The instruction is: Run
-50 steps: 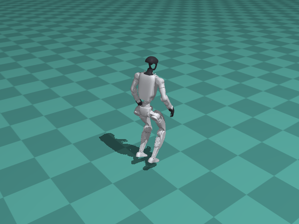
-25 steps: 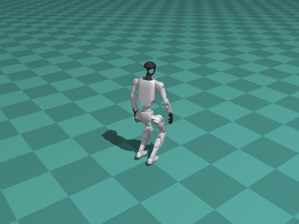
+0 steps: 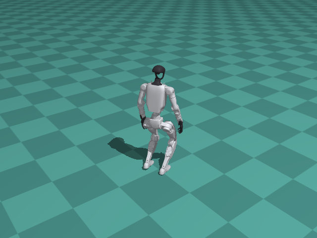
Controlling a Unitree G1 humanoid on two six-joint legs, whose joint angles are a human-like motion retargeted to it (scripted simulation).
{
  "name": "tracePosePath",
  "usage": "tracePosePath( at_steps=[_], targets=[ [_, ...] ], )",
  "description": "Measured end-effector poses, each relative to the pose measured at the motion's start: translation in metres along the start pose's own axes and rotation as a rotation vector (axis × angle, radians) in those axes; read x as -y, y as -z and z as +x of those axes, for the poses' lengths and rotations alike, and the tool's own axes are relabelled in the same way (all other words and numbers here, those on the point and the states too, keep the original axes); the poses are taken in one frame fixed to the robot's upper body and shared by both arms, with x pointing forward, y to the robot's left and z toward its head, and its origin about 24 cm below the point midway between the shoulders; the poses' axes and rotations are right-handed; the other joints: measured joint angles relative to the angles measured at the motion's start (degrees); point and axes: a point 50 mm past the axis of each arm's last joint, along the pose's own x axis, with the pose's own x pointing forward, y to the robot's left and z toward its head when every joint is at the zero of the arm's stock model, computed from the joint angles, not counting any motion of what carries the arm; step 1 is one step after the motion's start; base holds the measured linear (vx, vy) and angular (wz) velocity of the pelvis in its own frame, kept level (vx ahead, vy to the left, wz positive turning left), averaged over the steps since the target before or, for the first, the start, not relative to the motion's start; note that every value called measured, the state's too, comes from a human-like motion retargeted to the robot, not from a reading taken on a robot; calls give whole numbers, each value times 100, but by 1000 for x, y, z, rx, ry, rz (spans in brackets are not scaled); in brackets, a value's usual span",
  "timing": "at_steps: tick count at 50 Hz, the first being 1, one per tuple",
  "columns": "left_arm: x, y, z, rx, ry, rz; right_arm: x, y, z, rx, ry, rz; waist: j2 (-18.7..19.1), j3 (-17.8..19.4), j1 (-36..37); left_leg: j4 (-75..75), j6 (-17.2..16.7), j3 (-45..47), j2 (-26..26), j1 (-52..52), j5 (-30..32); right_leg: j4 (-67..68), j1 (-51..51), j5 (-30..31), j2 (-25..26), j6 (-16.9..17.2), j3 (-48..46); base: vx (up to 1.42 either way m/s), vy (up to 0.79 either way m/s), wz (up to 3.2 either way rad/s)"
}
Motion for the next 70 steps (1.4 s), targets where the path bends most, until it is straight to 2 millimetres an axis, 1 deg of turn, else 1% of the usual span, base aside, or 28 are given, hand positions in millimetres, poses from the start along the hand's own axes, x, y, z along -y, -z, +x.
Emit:
tracePosePath(
  at_steps=[2,5,9,10,13,15,18,22,24,25,27,30,34,36,38,40,42,45,47,49,52,55,58,62,64,66,68,70],
  targets=[
    [-1,-4,1,6,-7,8,1,-2,1,4,6,8,11,59,-33,-165,82,61,35,113,-62,-83,70,84,-1,2,0,2,1,9],
    [0,-6,1,28,-14,15,2,-3,-1,28,11,47,59,7,-98,-770,28,57,-28,337,265,-544,232,650,27,78,54,5,2,25],
    [4,-4,-2,46,-11,2,0,0,-5,48,21,104,120,-172,-193,-1628,-337,55,-100,473,1742,-1156,268,2135,16,267,21,2,2,37],
    [4,-4,-2,49,-9,-3,-1,1,-6,50,21,112,127,-216,-213,-1786,-389,53,-124,454,2037,-1255,225,2375,24,286,11,-1,2,45],
    [3,-3,-3,52,-9,-12,-5,5,-6,45,8,129,122,-280,-212,-1913,-467,3,-179,344,2403,-1406,142,2639,125,319,-35,-3,1,48],
    [0,-5,-3,58,-14,-10,-7,6,-6,44,-1,134,97,-308,-181,-1864,-436,-5,-178,293,2393,-1466,147,2611,197,274,-92,-3,1,45],
    [1,3,-4,29,-7,-31,-13,9,-5,21,-25,119,37,-341,-85,-1497,-313,57,-95,225,1872,-1312,193,2112,236,125,-209,-3,0,32],
    [2,10,-3,-16,-13,-43,-22,13,-2,-34,-58,13,-56,-266,34,-490,-16,222,93,79,350,-446,146,511,107,-236,-447,-1,0,5],
    [-1,10,-2,-41,-26,-23,-21,12,0,-61,-58,-41,-103,-135,40,-104,109,354,198,33,-157,-15,100,-34,1,-324,-559,0,-1,9],
    [-2,9,-1,-51,-31,-10,-21,11,1,-73,-54,-56,-125,-79,37,17,170,431,252,22,-321,142,82,-202,-46,-336,-596,2,-2,24],
    [-5,3,1,-37,-30,-2,-18,10,3,-85,-49,-36,-145,-40,19,-187,204,439,192,101,-297,70,112,-40,-80,-266,-589,3,-3,30],
    [-5,0,-1,4,-10,7,-14,19,-1,-96,-45,18,-99,-188,-16,-944,86,300,11,311,267,-472,217,803,-6,-65,-454,6,-3,33],
    [-5,-2,-5,62,11,-25,-7,33,-7,-103,-39,95,-17,-508,-150,-2090,-162,198,-98,453,2095,-1314,180,2474,67,141,-199,5,-3,47],
    [-9,-5,-8,90,10,-49,-2,39,-10,-111,-33,114,27,-628,-204,-2389,-221,164,-149,396,2569,-1539,75,2838,66,152,-100,2,-3,49],
    [-15,-6,-11,112,4,-67,2,45,-13,-120,-25,130,78,-695,-222,-2426,-219,87,-210,298,2695,-1638,-15,2965,105,157,-17,-1,-2,43],
    [-19,-8,-12,130,-3,-77,3,49,-15,-125,-22,143,125,-732,-219,-2267,-172,49,-234,189,2552,-1656,-82,2932,178,146,36,-3,-3,38],
    [-20,-6,-13,134,-9,-82,5,53,-16,-136,-16,143,141,-755,-199,-1909,-65,81,-219,60,2104,-1517,-158,2655,239,158,54,-6,-4,33],
    [-18,0,-14,113,-5,-86,1,55,-16,-150,-37,108,125,-781,-165,-1126,136,137,-171,-185,931,-994,-325,1689,281,99,-14,-8,-5,22],
    [-18,4,-12,81,-2,-70,0,49,-13,-152,-57,50,100,-722,-171,-544,372,199,-94,-410,47,-492,-499,824,247,11,-143,-8,-6,18],
    [-15,8,-10,32,5,-48,-3,38,-8,-145,-68,-12,69,-614,-216,-26,540,306,39,-638,-491,13,-705,259,193,-52,-281,-9,-6,22],
    [-6,13,-5,-35,34,-15,-10,17,0,-115,-77,-86,-16,-537,-341,404,736,444,136,-1007,-707,531,-1025,-151,42,-138,-421,-10,-7,39],
    [0,13,-4,-58,78,32,-13,-3,6,-70,-76,-127,-37,-536,-363,620,862,586,334,-1109,-707,620,-1102,-114,70,-163,-474,-1,-6,17],
    [5,9,-5,-20,120,88,-6,-19,7,-2,-52,-126,9,-549,-250,470,815,622,436,-968,-297,198,-891,274,226,-168,-436,4,-6,2],
    [1,3,-12,71,123,141,1,-25,2,70,-29,-85,58,-705,-40,-215,415,441,157,-635,563,-776,-449,1162,467,-230,-172,8,-4,-3],
    [-2,-1,-16,120,109,149,3,-20,-1,81,-28,-56,76,-808,50,-733,271,355,43,-427,1140,-1297,-255,1876,552,-293,-57,8,-1,4],
    [-7,-8,-20,170,83,143,3,-12,-3,72,-36,-34,60,-874,77,-1205,210,283,-88,-246,1740,-1494,-191,2562,616,-217,65,5,1,28],
    [-13,-17,-25,226,47,129,3,-2,-6,50,-51,-20,-6,-884,85,-1539,217,210,-280,-77,2062,-1134,-277,2786,474,-191,16,2,3,39],
    [-23,-26,-30,281,-2,108,2,11,-8,14,-75,-11,-117,-854,60,-1736,309,121,-522,109,2114,-304,-449,2722,227,-247,-99,1,5,42]
  ],
)
